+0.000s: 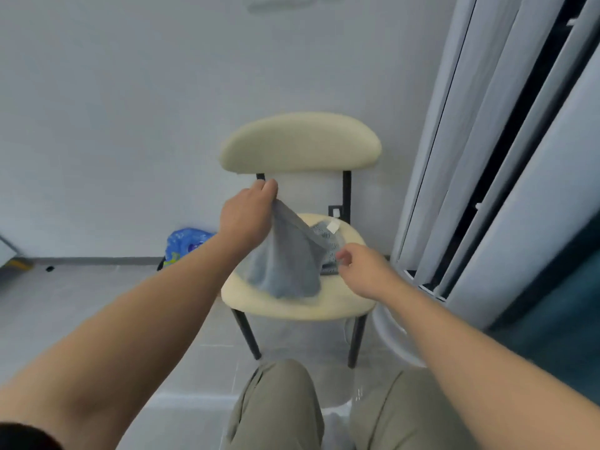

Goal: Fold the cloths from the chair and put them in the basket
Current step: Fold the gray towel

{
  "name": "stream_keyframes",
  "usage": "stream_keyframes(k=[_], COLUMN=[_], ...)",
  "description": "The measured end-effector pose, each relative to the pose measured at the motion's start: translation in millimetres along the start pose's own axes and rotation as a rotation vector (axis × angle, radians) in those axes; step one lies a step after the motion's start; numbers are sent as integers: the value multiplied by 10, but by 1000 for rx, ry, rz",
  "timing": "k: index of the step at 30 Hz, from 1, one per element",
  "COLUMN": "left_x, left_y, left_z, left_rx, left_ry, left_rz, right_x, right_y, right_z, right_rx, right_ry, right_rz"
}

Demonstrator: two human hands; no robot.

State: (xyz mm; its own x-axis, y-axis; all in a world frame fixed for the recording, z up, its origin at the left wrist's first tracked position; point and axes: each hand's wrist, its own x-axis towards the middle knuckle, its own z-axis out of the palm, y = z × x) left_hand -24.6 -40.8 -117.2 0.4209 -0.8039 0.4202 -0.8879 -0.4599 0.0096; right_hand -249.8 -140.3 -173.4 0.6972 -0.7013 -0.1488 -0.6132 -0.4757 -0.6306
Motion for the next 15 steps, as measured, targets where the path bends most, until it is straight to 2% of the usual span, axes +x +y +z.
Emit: stream_keyframes(k=[4,8,11,15], left_x=[51,136,210,275], left_y=[87,151,158,134], left_z=[-443,-930,-1081,-1095], left_rx=[-80,-165,-227,-380], left_ry=[122,270,213,82], left_rz=[-10,57,136,122], right_x=[102,201,291,415], right_y=[-353,-773,-983,-1154], right_z=[-166,-402,-555,-745], right_rx=[0,0,-47,-45], right_ry=[14,174,260,243], right_rz=[-88,-232,-398,-438])
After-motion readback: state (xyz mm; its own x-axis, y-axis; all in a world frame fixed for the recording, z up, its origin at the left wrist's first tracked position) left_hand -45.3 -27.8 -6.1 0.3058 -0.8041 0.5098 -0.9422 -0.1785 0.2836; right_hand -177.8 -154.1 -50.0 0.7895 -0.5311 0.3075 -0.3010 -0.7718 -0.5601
